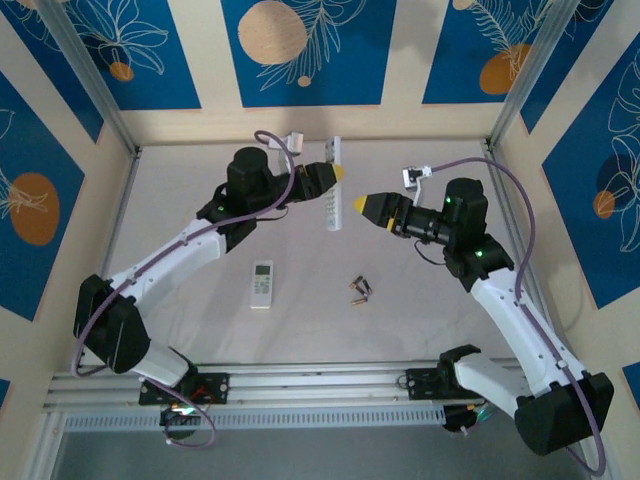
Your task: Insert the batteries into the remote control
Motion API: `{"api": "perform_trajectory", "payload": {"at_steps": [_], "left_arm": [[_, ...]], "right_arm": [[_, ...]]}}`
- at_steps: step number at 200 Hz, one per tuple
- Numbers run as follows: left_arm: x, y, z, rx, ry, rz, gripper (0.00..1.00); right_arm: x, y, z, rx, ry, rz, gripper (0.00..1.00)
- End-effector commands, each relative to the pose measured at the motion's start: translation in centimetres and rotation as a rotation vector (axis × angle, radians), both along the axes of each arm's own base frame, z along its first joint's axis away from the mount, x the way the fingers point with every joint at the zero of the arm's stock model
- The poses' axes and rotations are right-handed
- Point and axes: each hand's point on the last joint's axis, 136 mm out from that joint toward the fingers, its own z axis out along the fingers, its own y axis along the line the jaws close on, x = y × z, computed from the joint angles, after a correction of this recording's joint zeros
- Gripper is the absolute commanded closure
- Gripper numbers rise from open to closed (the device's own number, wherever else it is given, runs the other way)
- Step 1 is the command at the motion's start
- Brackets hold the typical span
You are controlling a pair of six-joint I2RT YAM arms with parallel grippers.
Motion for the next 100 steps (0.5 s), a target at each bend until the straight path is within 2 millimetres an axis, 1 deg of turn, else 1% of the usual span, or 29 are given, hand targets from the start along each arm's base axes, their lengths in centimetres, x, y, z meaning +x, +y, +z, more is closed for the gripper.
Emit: {"api": "perform_trajectory", "payload": {"at_steps": [1,13,38,43,64,84,100], "left_arm": [[-2.7,-0.2,7.5,-0.242,-0.130,-0.148,0.65],[-3.0,-0.1,8.5,-0.275,-0.144,-0.158,0.64],[-3.7,0.1,9.7,-0.331,-0.159,-0.181,0.64],[-3.8,0.1,9.9,-0.341,-0.163,-0.187,0.64],[-3.9,-0.1,9.9,-0.375,-0.159,-0.206,0.65],[-3.4,-0.5,9.4,-0.399,-0.131,-0.219,0.65],[-3.3,-0.6,9.4,-0.428,-0.120,-0.239,0.65]], "right_arm": [[-1.4,1.6,3.2,0.092,-0.123,0.129,0.01],[-1.6,2.1,3.8,0.102,-0.151,0.151,0.01],[-1.6,3.3,4.5,0.104,-0.181,0.185,0.01],[-1.6,3.6,4.6,0.108,-0.185,0.193,0.03],[-1.3,4.2,5.3,0.125,-0.200,0.203,0.20],[-0.9,4.7,5.5,0.129,-0.198,0.206,0.28],[-0.6,4.9,5.8,0.141,-0.199,0.206,0.36]]}}
